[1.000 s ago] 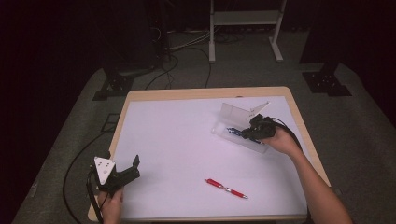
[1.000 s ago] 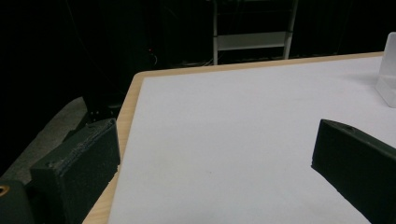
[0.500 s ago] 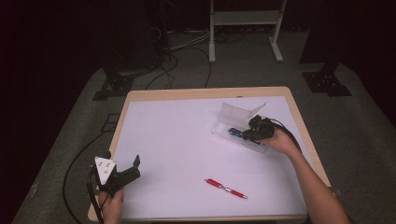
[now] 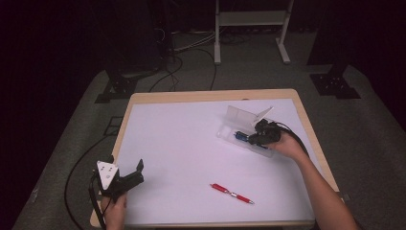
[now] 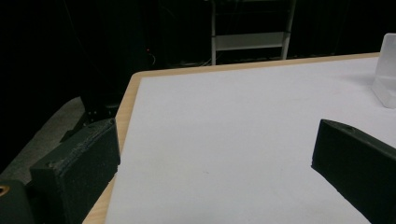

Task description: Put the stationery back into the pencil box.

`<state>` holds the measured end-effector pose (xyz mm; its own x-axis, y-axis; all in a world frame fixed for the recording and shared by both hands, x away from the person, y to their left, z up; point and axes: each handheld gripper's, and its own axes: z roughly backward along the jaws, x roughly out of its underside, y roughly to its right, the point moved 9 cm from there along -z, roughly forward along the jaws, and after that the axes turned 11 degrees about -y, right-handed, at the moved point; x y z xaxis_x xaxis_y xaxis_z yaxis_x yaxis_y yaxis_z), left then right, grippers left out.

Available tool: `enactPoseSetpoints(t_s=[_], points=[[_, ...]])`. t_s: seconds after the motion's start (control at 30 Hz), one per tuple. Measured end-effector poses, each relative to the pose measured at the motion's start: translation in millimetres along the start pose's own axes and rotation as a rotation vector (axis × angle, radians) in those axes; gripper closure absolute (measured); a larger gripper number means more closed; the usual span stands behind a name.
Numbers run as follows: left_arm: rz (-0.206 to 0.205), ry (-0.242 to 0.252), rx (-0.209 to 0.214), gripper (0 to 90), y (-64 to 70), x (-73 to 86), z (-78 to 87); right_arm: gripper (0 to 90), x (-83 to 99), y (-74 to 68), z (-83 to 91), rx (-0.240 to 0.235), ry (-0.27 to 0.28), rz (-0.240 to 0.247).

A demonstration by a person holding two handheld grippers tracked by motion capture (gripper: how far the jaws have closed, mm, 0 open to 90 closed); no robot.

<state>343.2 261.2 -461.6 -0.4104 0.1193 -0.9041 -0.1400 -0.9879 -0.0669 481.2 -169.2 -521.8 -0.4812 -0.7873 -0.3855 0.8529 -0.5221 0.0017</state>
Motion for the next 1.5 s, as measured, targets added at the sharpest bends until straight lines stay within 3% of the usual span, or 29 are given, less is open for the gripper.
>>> enactPoseSetpoints(t_s=[0.17,0.4,0.53,0.73,0.87,1.2,1.5], points=[[0.002,0.000,0.005,0.4,0.3,0.0,-0.1,75.4,1.7,0.6,2.3,0.006,0.001,0.002],[-0.003,-0.002,0.005,0.4,1.9,0.0,-0.3,70.8,2.6,-5.1,18.2,0.015,0.027,0.001],[-0.001,-0.003,0.007,0.4,2.1,0.1,-0.7,66.9,2.1,-20.2,30.7,0.013,0.054,0.026],[-0.003,-0.002,0.005,0.4,2.5,-0.4,-0.1,59.4,5.2,-43.6,38.1,-0.038,0.078,0.039],[-0.005,-0.007,0.006,0.4,1.9,0.1,0.0,56.0,6.9,-60.9,40.6,-0.072,0.086,0.054],[-0.003,-0.008,0.005,0.4,2.3,0.0,0.3,49.9,9.2,-101.9,43.7,-0.102,0.109,0.109],[-0.008,-0.004,0.002,0.4,2.4,-0.3,0.4,45.8,13.1,-136.3,42.1,-0.143,0.120,0.129]])
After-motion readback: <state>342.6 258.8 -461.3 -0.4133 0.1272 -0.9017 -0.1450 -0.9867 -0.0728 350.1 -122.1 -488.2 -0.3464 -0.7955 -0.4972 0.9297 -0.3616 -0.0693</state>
